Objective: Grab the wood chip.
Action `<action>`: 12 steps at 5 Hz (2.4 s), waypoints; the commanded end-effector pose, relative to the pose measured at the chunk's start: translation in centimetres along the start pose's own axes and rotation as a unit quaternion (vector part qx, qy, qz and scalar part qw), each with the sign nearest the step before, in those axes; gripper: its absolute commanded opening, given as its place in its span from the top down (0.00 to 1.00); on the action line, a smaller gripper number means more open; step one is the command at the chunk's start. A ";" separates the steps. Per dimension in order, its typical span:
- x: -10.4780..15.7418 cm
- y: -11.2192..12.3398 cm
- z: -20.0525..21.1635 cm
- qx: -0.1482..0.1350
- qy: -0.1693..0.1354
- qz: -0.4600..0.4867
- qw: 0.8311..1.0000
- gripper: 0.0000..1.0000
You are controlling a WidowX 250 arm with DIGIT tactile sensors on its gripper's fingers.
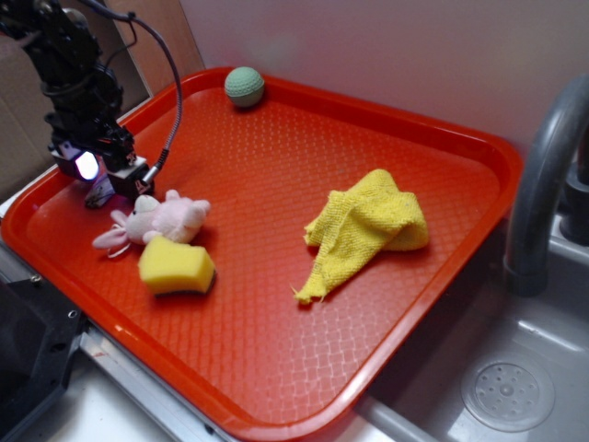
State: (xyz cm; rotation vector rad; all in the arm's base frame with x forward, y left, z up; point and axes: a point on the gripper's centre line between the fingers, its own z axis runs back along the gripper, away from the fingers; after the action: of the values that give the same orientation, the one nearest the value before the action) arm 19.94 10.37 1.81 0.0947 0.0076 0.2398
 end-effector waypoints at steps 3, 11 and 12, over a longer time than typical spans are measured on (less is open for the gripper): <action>-0.8 -0.8 -1.2 0.028 -0.013 -0.003 1.000 1.00; 1.2 -4.1 25.5 -0.090 -0.116 0.077 0.986 1.00; -1.0 -1.5 20.6 -0.099 -0.074 -0.016 0.992 0.00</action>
State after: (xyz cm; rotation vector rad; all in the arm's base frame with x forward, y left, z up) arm 20.16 5.96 20.99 -0.0934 -0.1096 0.2005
